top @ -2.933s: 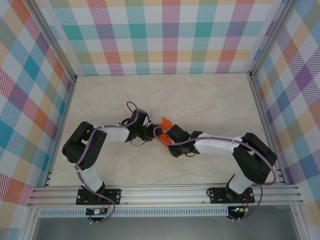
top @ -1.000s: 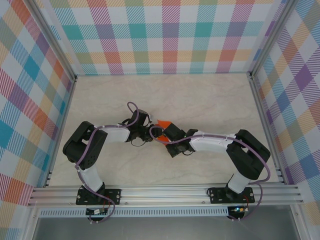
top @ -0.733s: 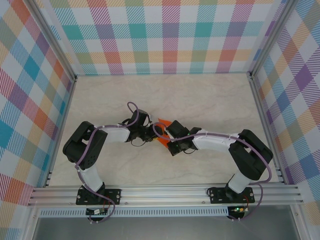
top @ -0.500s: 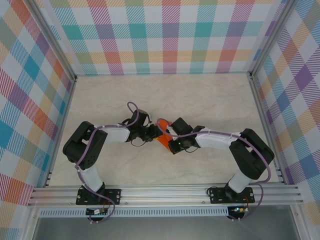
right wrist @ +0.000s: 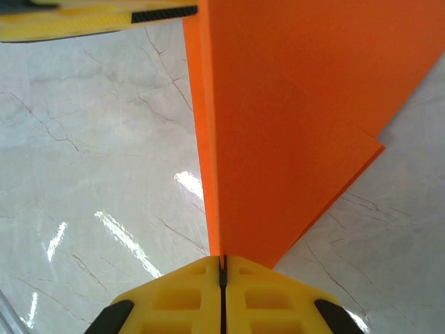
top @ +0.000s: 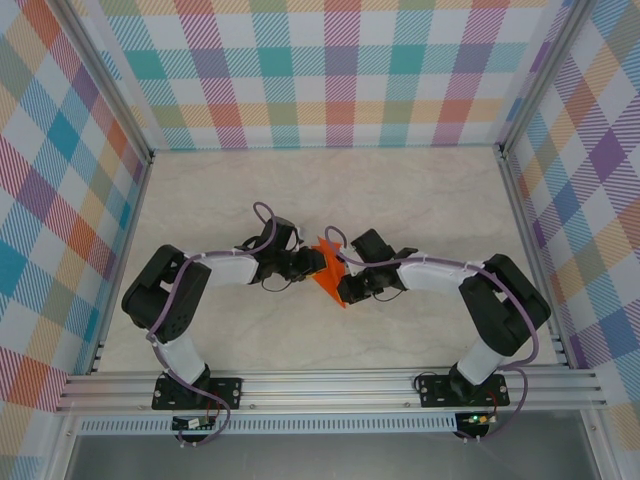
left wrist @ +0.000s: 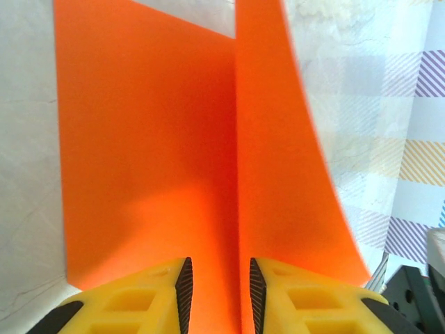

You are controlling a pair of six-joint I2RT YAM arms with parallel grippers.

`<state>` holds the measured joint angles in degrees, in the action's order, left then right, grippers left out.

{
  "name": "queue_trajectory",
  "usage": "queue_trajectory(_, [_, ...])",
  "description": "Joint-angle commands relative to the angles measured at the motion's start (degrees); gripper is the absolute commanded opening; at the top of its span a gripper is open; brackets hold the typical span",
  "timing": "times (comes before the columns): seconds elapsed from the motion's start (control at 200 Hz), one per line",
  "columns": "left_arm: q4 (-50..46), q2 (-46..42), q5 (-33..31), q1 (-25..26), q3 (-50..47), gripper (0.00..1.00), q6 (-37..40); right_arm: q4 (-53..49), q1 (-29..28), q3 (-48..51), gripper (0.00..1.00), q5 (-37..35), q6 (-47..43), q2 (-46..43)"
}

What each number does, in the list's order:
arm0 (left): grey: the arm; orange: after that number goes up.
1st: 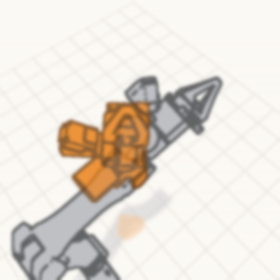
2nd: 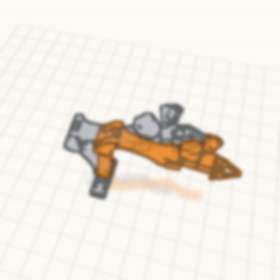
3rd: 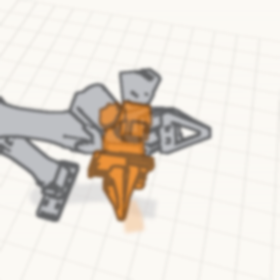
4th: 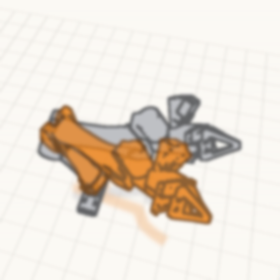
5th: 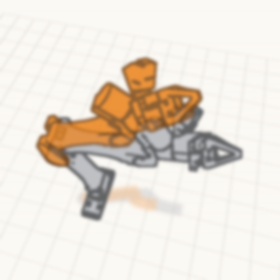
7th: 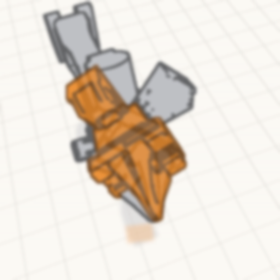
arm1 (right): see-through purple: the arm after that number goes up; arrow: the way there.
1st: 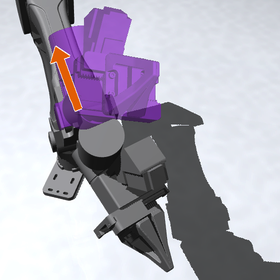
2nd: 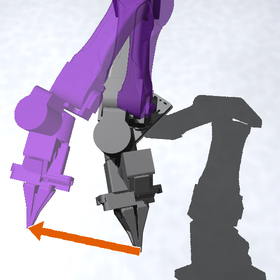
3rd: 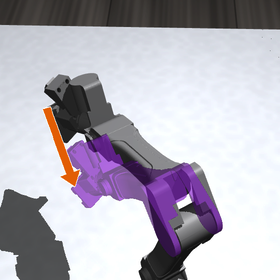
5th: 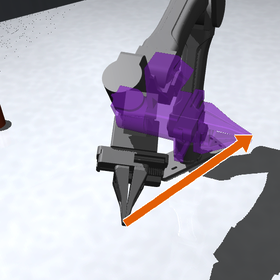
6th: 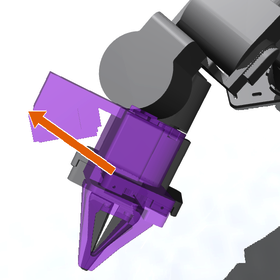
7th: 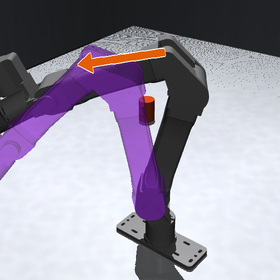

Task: Fold a paper plane with a square sheet of paper (fold left side to right side)
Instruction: Fourth fold the wing at the center of the table.

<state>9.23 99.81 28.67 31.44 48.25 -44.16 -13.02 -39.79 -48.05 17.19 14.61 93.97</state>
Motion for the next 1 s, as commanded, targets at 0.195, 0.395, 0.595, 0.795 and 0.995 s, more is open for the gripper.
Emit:
queue_trajectory(0.195, [0.63, -0.2, 1.22, 1.6, 1.03, 0.35, -0.14, 1.36, 1.11, 1.1, 0.07, 4.34, 1.33, 2.52])
queue_trajectory(0.395, [1.0, 1.77, 1.39, 1.95, 1.95, 0.35, -0.15, 2.62, 1.78, 1.87, 0.08, 5.35, 2.26, 2.83])
queue_trajectory(0.595, [1.31, 4.22, 1.92, 2.47, 4.01, 0.36, -0.38, 3.28, 2.35, 2.41, 0.08, 6.09, 2.69, 3.03])
queue_trajectory(0.795, [0.8, 6.17, 1.7, 2.66, 5.36, 0.37, -0.24, 3.35, 2.7, 2.58, 0.08, 6.36, 2.77, 3.34])
queue_trajectory(0.995, [0.7, 7.72, 1.07, 2.73, 5.52, 0.37, -0.22, 3.74, 2.89, 2.62, 0.1, 7.01, 2.77, 3.65])
